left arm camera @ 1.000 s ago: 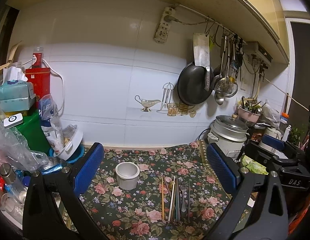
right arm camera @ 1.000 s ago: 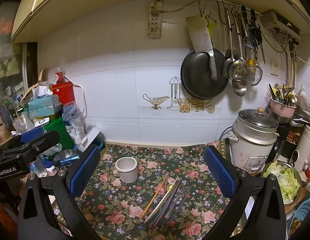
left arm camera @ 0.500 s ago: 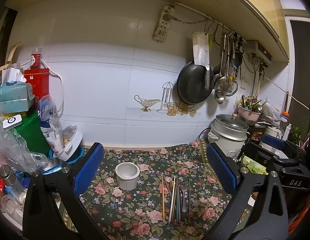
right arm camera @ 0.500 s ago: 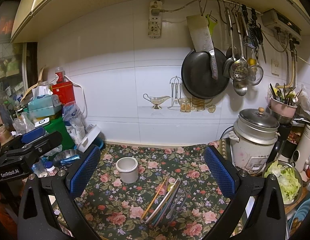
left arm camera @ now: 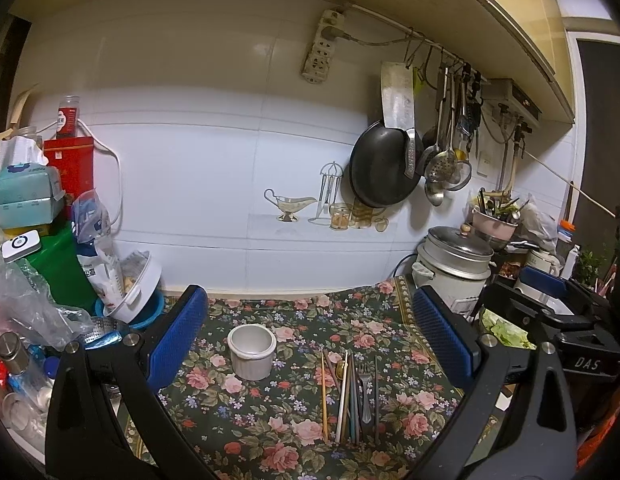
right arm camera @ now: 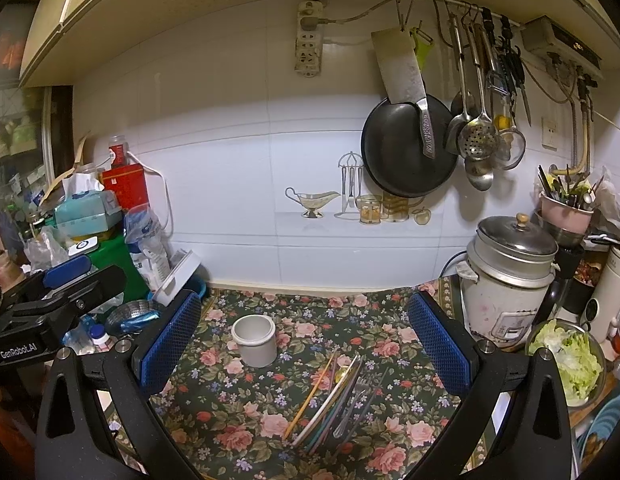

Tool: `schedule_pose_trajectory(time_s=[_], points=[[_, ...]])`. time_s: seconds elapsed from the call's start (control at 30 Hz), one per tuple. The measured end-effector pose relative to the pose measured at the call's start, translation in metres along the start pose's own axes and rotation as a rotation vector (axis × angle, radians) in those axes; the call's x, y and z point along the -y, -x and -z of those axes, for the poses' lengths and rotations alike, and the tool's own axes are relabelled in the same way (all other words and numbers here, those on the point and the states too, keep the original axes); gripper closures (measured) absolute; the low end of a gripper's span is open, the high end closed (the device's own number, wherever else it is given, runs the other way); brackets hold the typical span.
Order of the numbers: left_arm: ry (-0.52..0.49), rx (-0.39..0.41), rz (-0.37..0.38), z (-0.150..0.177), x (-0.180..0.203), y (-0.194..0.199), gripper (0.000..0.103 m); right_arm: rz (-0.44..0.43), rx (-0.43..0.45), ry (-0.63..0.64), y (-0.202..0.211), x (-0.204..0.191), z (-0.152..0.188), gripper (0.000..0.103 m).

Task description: Organize utensils

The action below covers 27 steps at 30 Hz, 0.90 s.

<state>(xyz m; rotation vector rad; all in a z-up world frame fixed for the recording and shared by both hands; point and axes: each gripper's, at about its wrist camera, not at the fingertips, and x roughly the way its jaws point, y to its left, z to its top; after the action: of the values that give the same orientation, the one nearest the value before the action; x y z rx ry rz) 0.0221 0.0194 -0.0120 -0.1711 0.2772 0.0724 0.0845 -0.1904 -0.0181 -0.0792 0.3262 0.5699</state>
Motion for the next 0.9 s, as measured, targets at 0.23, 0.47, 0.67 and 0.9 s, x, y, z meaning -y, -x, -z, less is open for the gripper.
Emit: schedule_pose_trajectory(time_s=[0.23,0.47,0.67,0.9], points=[[-0.005,0.003,0.006,-0.001,0.0,0.002,0.0,0.007,-0.006,-0.007,0.002,0.002,0.0,0.0],[-0.01,-0.007,0.005,0.0,0.002,-0.001,0.0,0.016,-0.022,-0.01,-0.001,0.005,0.002,0.0],[-0.004,-0.052,-0.005,0.006,0.0,-0.018,0.0,0.025,-0.051,-0.023,-0.009,0.009,0.006,0.0],[-0.009,-0.147,-0.047,0.026,-0.001,-0.058,0.0,0.071,-0.132,-0.02,-0.033,0.019,0.022,0.0]])
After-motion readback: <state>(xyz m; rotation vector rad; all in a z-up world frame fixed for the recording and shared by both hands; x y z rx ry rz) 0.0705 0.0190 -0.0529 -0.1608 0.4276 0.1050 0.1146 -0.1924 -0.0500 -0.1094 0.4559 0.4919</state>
